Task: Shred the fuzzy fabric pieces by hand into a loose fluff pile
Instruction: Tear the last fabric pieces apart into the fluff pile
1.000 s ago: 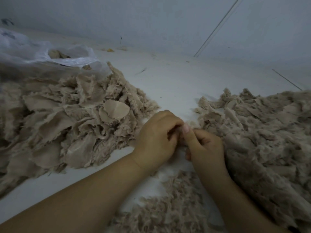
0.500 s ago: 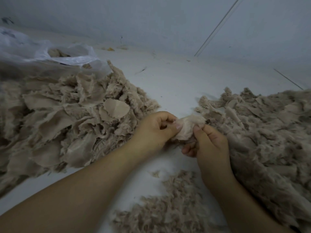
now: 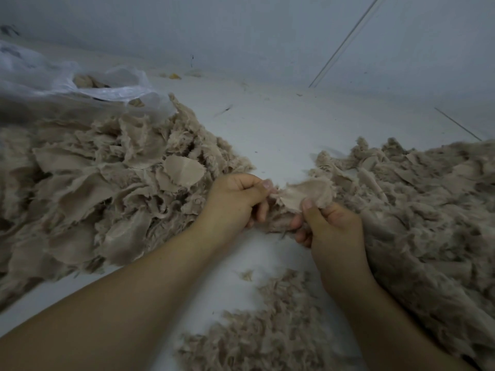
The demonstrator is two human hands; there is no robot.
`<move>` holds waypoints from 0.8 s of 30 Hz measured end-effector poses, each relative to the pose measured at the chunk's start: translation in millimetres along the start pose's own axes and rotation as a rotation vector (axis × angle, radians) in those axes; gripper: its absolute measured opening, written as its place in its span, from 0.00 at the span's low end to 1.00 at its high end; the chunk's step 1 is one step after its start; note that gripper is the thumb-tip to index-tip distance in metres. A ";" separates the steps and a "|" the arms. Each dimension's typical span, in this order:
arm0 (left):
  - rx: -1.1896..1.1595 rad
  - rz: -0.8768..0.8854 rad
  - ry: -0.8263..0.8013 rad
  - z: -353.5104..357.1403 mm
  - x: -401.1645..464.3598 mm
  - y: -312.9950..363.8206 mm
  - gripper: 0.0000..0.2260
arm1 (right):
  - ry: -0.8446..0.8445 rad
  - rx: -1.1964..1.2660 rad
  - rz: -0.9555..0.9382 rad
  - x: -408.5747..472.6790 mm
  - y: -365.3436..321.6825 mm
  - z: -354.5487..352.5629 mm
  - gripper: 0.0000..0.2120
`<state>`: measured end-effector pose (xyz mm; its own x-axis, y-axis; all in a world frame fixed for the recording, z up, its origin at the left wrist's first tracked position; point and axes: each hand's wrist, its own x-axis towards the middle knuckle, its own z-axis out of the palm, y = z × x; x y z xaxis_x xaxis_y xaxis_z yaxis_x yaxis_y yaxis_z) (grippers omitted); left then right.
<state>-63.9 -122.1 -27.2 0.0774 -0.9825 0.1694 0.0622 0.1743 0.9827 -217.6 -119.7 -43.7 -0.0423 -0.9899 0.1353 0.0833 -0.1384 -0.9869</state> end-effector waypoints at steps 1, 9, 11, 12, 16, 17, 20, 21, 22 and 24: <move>0.010 -0.002 -0.045 -3.4 1.1 0.3 0.14 | -0.003 0.038 0.017 -0.6 -1.2 0.4 0.14; 0.179 -0.197 -0.926 -28.1 1.4 9.5 0.06 | 0.077 0.093 0.079 2.4 -4.8 0.0 0.17; 0.186 -0.235 -0.946 -26.8 2.2 12.1 0.11 | 0.052 0.034 0.055 0.5 -2.5 0.5 0.21; 0.182 -0.242 -0.912 -25.6 2.3 11.9 0.13 | 0.045 0.012 0.037 0.0 -1.4 0.5 0.21; 0.302 -0.095 -0.388 -13.2 -0.5 2.6 0.20 | -0.031 -0.053 -0.040 -1.3 -0.9 -1.7 0.19; 0.313 -0.038 -0.276 -9.6 -0.5 0.2 0.20 | -0.055 -0.064 -0.042 -1.6 -0.7 -2.4 0.19; 0.279 0.015 -0.260 -1.3 -2.5 -1.7 0.15 | -0.096 -0.091 -0.052 -2.8 -1.1 -1.8 0.20; 0.238 0.005 -0.278 0.0 -3.3 -1.7 0.14 | -0.099 -0.091 -0.059 -2.6 -1.4 -1.7 0.21; 0.192 -0.018 -0.278 0.2 -3.2 -2.5 0.15 | -0.098 -0.085 -0.064 -2.4 -1.9 -1.7 0.21; 0.072 -0.099 -0.276 -0.9 -3.9 -1.9 0.18 | -0.082 -0.059 -0.070 -2.3 -2.3 -1.3 0.23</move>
<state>-63.4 -118.6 -29.7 -0.1997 -0.9768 0.0770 -0.0151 0.0816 0.9965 -218.9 -117.1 -41.9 0.0354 -0.9775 0.2080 0.0240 -0.2072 -0.9780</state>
